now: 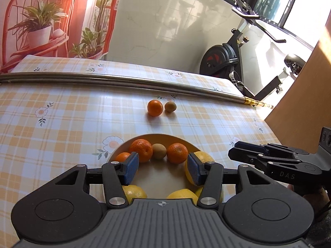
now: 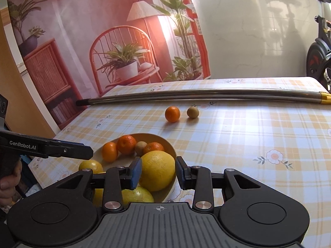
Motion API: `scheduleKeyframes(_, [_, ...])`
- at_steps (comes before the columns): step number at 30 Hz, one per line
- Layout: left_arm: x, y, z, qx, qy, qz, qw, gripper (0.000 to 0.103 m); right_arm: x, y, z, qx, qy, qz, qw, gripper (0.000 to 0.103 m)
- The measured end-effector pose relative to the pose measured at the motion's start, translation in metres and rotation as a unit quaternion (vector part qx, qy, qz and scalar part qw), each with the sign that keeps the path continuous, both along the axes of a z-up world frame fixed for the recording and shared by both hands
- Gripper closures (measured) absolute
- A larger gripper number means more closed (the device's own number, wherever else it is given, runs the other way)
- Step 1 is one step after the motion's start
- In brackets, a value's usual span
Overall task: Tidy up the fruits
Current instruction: 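Withdraw both grippers from the plate toward the last mandarin and kiwi, then grasp the last mandarin with the left gripper while the right approaches the kiwi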
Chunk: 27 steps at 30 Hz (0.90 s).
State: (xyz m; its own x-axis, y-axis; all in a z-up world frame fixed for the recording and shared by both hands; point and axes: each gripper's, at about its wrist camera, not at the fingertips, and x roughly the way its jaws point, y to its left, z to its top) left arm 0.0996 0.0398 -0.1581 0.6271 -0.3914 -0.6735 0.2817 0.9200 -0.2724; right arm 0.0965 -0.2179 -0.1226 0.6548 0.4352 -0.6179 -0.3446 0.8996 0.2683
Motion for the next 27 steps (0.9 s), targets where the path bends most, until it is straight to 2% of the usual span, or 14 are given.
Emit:
scheduleKeyframes(8, [0.034, -0.002, 0.026, 0.009, -0.044, 0.019, 0.9988, 0.049, 0.044, -0.016, 0.015, -0.002, -0.04, -0.028, 0.999, 0.07])
scheduleKeyframes(15, [0.062, -0.006, 0.033, 0.019, -0.059, 0.041, 0.9972, 0.049, 0.083, -0.025, 0.019, -0.01, -0.067, -0.052, 0.996, 0.07])
scheduleKeyframes(22, [0.095, -0.02, 0.021, 0.031, -0.051, 0.037, 0.9975, 0.049, 0.114, -0.031, 0.002, -0.018, -0.07, -0.069, 0.995, 0.07])
scheduleKeyframes(27, [0.123, -0.036, 0.0, 0.04, -0.026, 0.018, 0.9987, 0.049, 0.133, -0.033, -0.017, -0.014, -0.058, -0.08, 0.995, 0.07])
